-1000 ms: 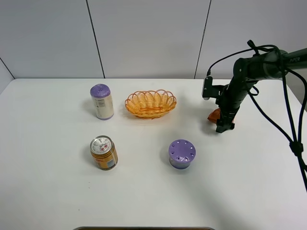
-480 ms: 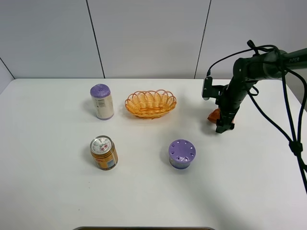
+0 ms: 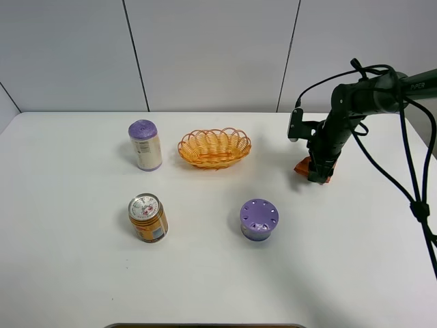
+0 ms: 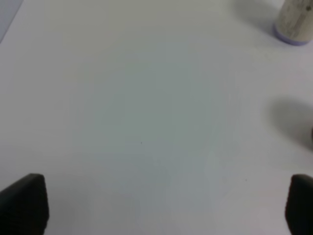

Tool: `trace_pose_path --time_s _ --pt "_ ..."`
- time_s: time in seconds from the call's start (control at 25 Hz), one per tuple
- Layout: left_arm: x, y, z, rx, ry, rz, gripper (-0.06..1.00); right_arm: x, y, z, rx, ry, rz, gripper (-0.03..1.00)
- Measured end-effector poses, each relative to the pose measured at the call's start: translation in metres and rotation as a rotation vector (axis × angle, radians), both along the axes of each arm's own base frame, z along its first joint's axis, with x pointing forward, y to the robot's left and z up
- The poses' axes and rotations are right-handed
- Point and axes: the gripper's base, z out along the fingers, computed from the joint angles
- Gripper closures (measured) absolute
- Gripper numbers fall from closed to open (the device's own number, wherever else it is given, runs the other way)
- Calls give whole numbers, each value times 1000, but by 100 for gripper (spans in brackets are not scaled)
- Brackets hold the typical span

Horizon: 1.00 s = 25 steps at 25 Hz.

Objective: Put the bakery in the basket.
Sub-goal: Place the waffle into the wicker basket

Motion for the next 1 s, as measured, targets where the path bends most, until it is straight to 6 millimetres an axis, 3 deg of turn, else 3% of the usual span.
trace_pose_path --time_s 0.72,0.88,1.0 --pt "0 0 0 0 0 0 -4 -1 0 1 -16 4 15 34" --pt "0 0 0 0 0 0 -4 -2 -1 16 -26 -14 18 34" --pt "0 0 0 0 0 0 -4 -3 -2 37 -15 -52 -15 34"
